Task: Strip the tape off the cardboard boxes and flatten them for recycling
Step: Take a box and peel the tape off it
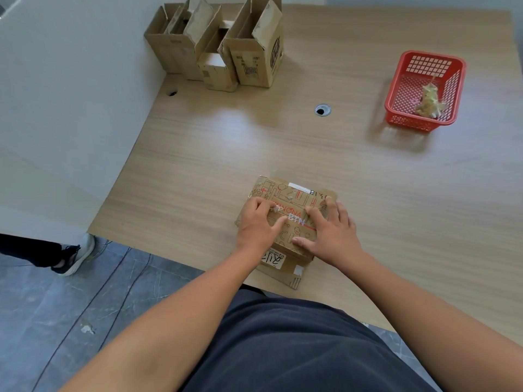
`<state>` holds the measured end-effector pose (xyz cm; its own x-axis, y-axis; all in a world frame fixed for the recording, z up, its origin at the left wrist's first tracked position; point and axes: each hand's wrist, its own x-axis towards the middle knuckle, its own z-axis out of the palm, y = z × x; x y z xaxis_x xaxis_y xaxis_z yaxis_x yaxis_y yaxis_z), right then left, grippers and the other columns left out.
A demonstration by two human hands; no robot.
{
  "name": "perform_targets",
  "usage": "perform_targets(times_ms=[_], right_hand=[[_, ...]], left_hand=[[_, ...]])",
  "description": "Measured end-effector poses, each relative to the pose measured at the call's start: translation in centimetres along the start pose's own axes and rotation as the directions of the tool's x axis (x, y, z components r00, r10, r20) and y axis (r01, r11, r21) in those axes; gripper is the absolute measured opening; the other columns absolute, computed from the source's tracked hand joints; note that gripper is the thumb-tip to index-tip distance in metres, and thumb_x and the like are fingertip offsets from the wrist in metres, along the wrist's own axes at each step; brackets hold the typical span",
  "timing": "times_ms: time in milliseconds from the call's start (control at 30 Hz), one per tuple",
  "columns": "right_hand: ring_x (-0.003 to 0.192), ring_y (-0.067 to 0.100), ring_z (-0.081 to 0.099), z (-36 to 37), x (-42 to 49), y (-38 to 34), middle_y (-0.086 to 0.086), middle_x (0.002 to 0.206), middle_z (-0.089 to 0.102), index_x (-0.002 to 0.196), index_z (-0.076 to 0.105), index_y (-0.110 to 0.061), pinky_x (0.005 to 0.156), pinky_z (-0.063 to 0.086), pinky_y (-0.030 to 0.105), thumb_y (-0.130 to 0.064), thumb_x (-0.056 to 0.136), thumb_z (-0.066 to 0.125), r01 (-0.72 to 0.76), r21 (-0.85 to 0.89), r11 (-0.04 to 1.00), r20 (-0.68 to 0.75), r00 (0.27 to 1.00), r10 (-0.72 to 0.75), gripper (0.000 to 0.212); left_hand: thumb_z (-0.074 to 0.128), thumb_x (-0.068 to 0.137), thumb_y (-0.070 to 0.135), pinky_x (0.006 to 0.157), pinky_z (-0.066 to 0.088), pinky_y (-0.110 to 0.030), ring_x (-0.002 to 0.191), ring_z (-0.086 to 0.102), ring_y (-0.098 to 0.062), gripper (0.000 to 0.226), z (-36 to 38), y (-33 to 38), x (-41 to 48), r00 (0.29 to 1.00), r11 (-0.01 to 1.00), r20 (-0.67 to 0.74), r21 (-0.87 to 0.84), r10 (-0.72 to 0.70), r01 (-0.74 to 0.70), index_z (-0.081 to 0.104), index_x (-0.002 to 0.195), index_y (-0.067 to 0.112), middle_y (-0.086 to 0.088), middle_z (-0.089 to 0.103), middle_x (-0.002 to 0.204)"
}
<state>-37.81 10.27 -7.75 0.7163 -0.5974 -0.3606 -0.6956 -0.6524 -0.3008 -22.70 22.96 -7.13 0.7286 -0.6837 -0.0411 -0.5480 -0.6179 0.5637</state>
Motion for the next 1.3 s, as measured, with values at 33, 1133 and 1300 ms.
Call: perform_targets(times_ms=[33,1133,1300], right_hand=[[0.155,0.034,-0.005,0.0,0.0,-0.1,0.008,0.168,-0.002,0.152,0.026,-0.043,0.123,0.012,0.06,-0.087,0.078,0.051,0.001,-0.003,1.0,-0.001,1.0,-0.001,0.09],[0.154,0.034,-0.002,-0.9,0.7,-2.1,0.004,0.167,0.003,0.154,0.003,-0.056,0.12,0.007,0.069,-0.08,0.087,0.045,0.09,-0.154,0.984,0.04,0.996,-0.085,0.082],[0.153,0.038,-0.01,-0.6,0.6,-2.8,0.006,0.167,-0.008,0.156,0.0,-0.055,0.119,0.005,0.071,-0.079,0.091,0.029,0.073,-0.203,0.977,0.059,0.996,-0.062,0.074]], left_hand=[[0.077,0.086,0.042,0.08,0.035,-0.016,0.101,0.045,-0.007,0.031,0.0,0.2,0.2,1.0,1.0,-0.005,0.0,-0.019,0.019,0.066,0.108,0.023,0.01,0.051,0.106],[0.048,0.105,0.027,0.067,0.039,-0.022,0.095,0.043,-0.01,0.014,-0.5,-0.9,-0.3,0.984,0.987,-0.154,-0.151,-0.085,0.061,0.055,0.117,0.029,0.023,0.05,0.087],[0.052,0.102,0.032,0.092,0.052,-0.038,0.107,0.045,-0.018,0.026,-0.4,-1.6,0.1,0.983,0.993,-0.14,-0.051,-0.116,0.109,0.065,0.117,0.017,-0.005,0.044,0.13]])
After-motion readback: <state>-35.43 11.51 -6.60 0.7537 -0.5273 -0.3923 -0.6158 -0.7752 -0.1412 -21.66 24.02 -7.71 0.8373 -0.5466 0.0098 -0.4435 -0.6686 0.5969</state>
